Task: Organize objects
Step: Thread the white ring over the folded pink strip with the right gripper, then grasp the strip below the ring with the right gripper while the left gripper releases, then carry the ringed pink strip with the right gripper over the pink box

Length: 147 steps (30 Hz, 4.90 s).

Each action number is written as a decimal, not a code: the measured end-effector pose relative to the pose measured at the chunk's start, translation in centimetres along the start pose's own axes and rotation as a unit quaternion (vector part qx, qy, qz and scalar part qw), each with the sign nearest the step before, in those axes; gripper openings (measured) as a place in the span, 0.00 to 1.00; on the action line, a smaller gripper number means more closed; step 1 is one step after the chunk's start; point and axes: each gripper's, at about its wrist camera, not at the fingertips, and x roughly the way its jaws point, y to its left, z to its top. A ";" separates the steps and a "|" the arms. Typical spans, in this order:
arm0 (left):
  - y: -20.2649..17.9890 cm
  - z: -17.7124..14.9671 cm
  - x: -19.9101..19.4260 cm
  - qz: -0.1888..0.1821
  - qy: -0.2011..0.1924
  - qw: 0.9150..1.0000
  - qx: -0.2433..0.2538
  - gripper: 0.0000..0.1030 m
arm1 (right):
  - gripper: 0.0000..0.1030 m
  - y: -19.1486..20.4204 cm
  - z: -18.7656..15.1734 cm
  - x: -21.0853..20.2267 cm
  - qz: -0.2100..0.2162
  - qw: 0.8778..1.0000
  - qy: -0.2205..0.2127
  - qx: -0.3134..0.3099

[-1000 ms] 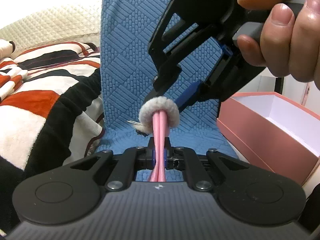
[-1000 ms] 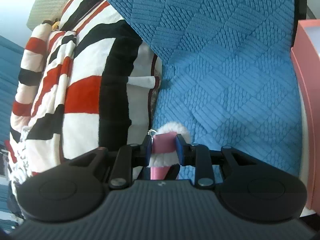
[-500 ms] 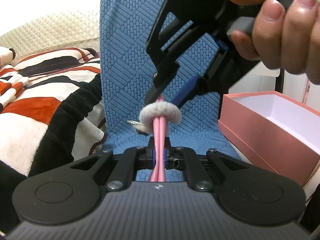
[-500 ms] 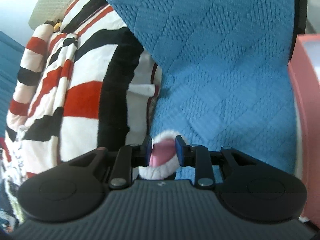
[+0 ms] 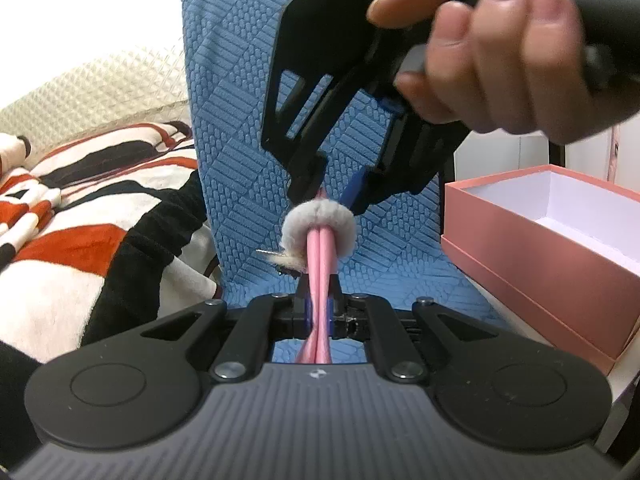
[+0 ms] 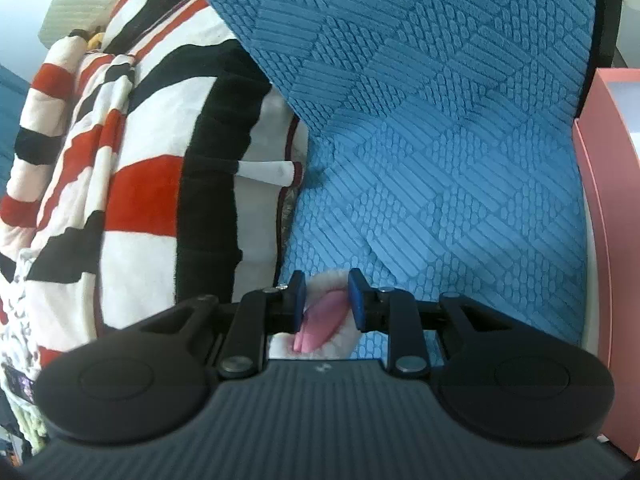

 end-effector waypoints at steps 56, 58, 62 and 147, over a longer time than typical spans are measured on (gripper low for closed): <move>1.2 -1.2 2.8 -0.024 0.069 0.997 -0.038 0.22 | 0.16 -3.1 -2.5 2.9 0.037 0.998 0.033 0.048; 1.5 -1.3 3.2 -0.036 0.080 0.995 -0.053 0.25 | 0.15 -3.3 -2.6 2.9 0.033 0.998 0.031 0.048; 1.6 -1.7 3.8 -0.052 0.098 0.992 -0.067 0.30 | 0.14 -3.8 -2.7 2.9 0.026 0.998 0.028 0.052; 2.6 -3.1 5.1 -0.101 0.190 0.962 -0.169 0.70 | 0.09 -9.2 -8.5 0.8 -0.061 0.994 -0.080 -0.047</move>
